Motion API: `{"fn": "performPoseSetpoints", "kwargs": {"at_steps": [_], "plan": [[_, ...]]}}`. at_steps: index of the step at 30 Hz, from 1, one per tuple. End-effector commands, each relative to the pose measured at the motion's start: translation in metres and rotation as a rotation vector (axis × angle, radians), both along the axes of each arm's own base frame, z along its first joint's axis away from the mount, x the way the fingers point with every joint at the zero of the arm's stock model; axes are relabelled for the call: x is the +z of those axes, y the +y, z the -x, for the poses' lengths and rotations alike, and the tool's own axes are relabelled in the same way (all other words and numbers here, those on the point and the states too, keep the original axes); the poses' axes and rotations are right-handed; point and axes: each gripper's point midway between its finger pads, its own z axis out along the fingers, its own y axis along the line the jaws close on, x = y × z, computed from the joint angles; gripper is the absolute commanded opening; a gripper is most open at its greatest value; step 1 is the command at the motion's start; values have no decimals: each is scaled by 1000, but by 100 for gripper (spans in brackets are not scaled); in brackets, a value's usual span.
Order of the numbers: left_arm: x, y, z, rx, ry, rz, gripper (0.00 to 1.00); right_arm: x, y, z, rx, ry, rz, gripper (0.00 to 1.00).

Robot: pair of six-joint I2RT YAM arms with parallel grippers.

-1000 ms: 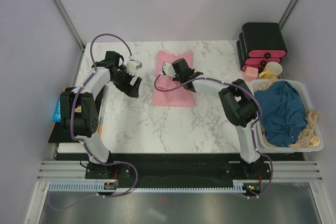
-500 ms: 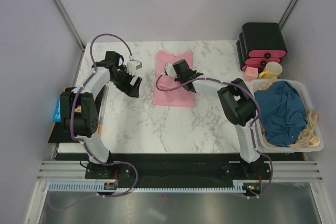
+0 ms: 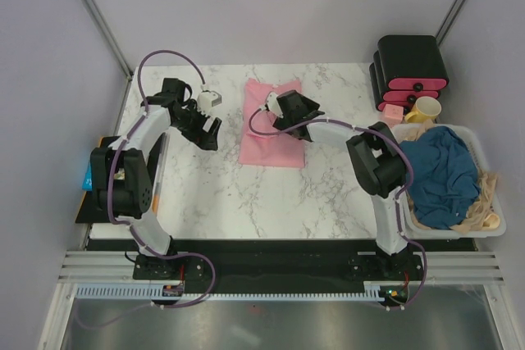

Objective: Fold and stack the t-shirts
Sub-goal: Fold the folded rectangular tshirt in 1/3 of the way

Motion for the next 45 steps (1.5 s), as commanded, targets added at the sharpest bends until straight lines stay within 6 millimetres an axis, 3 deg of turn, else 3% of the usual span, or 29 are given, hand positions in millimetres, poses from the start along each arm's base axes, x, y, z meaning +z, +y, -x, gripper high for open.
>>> {"fn": "performPoseSetpoints", "kwargs": {"at_steps": [1,8,10,11,12,13,14,15,16,18,20,22,29,34,45], "plan": [[42,-14,-17,-44,-139,49,100,63,-8,-4,-70,-82,-158,92],[50,-39,-22,-197,-233,-21,100,76,-25,23,-23,-15,-215,88],[46,-51,-28,-243,-258,-45,100,68,-37,28,-36,46,-225,66],[47,-63,-30,-276,-277,-65,100,66,-28,29,3,97,-288,45],[45,-70,-32,-298,-292,-76,100,61,-26,32,13,153,-331,6],[46,-76,-38,-307,-318,-85,100,51,-35,39,-25,240,-391,0],[44,-88,-41,-328,-329,-91,100,48,-14,44,57,339,-508,0],[43,-94,-44,-332,-337,-92,100,44,-10,51,84,415,-569,0],[45,-102,-49,-340,-357,-90,100,36,-17,58,43,495,-623,0],[43,-119,-54,-362,-377,-101,100,28,-3,63,93,621,-732,0],[44,-135,-60,-380,-421,-109,100,19,-2,61,75,686,-790,0],[36,-149,-60,-409,-425,-124,100,20,6,61,110,724,-847,0],[17,-167,-77,-388,-475,-232,100,38,34,46,211,765,-973,0],[14,-178,-84,-368,-507,-251,100,41,36,29,222,745,-1001,0],[6,-192,-89,-335,-523,-282,100,4,15,-22,157,691,-1062,0]]}}
